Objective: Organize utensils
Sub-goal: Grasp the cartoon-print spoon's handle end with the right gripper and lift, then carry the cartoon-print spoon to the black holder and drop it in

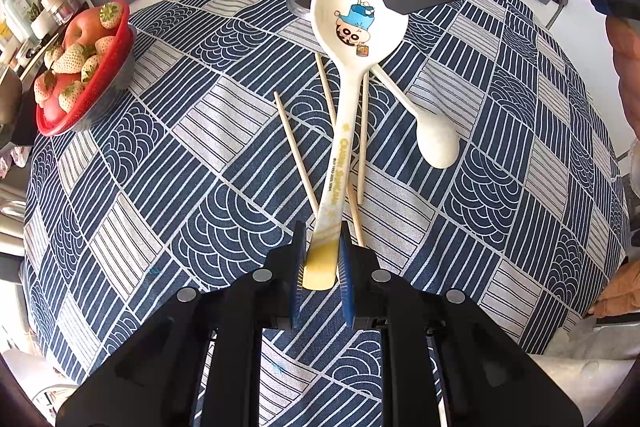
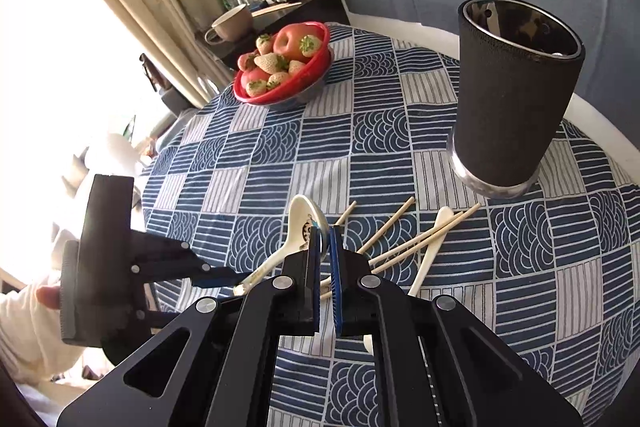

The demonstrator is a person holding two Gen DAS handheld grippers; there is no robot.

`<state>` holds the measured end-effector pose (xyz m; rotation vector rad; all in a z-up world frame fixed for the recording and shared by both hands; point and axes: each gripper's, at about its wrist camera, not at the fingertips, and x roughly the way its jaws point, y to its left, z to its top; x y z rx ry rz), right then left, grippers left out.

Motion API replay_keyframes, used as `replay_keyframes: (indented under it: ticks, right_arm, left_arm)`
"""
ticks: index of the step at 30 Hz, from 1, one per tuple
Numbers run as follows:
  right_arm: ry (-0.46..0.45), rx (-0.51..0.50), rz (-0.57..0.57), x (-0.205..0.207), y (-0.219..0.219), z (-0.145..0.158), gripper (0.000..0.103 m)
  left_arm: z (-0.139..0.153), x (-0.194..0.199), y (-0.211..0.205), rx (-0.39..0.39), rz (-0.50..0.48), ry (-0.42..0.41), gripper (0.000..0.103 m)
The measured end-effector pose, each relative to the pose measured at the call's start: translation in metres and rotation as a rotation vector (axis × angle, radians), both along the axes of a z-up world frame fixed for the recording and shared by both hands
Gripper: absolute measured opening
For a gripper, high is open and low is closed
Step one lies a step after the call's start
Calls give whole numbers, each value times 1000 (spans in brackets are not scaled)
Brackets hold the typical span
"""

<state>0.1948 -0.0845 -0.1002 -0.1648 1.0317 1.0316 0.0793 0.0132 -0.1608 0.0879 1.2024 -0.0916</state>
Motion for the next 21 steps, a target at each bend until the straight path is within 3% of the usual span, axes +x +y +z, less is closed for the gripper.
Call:
replay_keyframes:
  ticks: [11,21]
  right_arm:
    - [-121,67,-121,-16,-28,36,4]
    - [-244,64,-204,-22,-58,66,4]
  left_arm:
    - [33,11,-12,57,-133,-87,16]
    - [56,34,-41,107,-254,-141,16]
